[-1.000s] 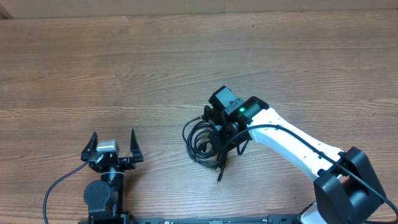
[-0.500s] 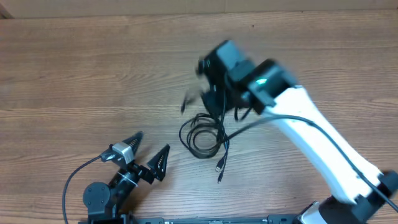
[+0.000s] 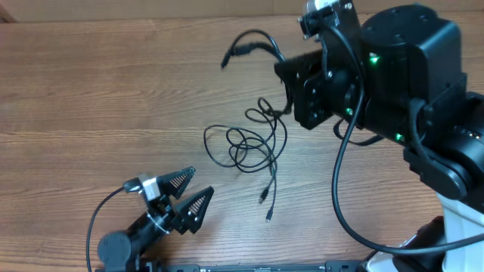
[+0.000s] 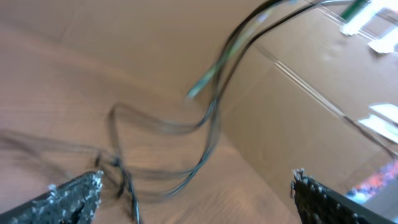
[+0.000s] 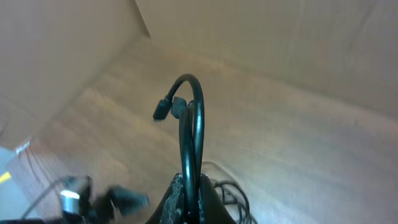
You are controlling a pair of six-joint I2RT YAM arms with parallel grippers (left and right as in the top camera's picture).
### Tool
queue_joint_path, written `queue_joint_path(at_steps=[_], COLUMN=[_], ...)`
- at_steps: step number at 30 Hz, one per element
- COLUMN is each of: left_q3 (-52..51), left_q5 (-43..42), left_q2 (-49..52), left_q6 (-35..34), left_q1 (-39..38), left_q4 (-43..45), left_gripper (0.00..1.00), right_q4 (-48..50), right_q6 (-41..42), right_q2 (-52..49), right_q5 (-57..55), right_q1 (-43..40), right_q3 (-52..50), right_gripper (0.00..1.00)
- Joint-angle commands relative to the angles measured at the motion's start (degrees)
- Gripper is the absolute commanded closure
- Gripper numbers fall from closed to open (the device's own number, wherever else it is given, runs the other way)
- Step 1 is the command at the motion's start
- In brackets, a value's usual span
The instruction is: Untangle cables
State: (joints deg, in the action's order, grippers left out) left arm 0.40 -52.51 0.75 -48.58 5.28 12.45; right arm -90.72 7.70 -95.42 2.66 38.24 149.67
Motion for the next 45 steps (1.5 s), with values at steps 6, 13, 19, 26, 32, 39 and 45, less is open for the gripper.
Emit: queue_joint_path(at_steps=[6, 13, 19, 26, 32, 39, 45], left_q3=[-0.1, 7.0, 30.6, 58.5, 60.2, 60.2, 60.3], left_q5=[-7.7, -8.6, -8.5, -17.0, -33.2, -4.6, 12.7], left_q2=[2.2, 13.4, 30.9, 56.0, 67.1, 65.2, 65.1], left_q6=[8.0, 15.4, 24.8, 44.3, 58.1, 74.6, 75.6], left_q1=[-0.1, 0.0, 0.0, -0.1, -1.7, -19.7, -32.5], left_q4=[11.8, 17.6, 14.5, -8.8, -17.5, -34.7, -32.6], left_gripper=[0.0, 0.0, 0.0, 0.0, 0.0, 0.0, 0.0], right_q4=[-2.1, -2.9, -3.0, -4.2, -4.1, -4.1, -4.2], right_q6=[1.5, 1.9, 2.6, 2.6, 2.6, 2.6, 2.6], right_q2=[0.0, 0.0, 0.0, 0.0, 0.0, -0.6, -2.9], right_q5=[8.6, 9.0, 9.0, 8.8, 3.2, -3.0, -3.2], right_q1=[0.0, 0.0, 0.0, 0.0, 0.0, -0.1, -0.1], right_q3=[0.4, 0.4, 0.4, 0.4, 0.4, 0.4, 0.4], right_gripper=[0.96, 0.96, 0.96, 0.96, 0.96, 0.96, 0.96])
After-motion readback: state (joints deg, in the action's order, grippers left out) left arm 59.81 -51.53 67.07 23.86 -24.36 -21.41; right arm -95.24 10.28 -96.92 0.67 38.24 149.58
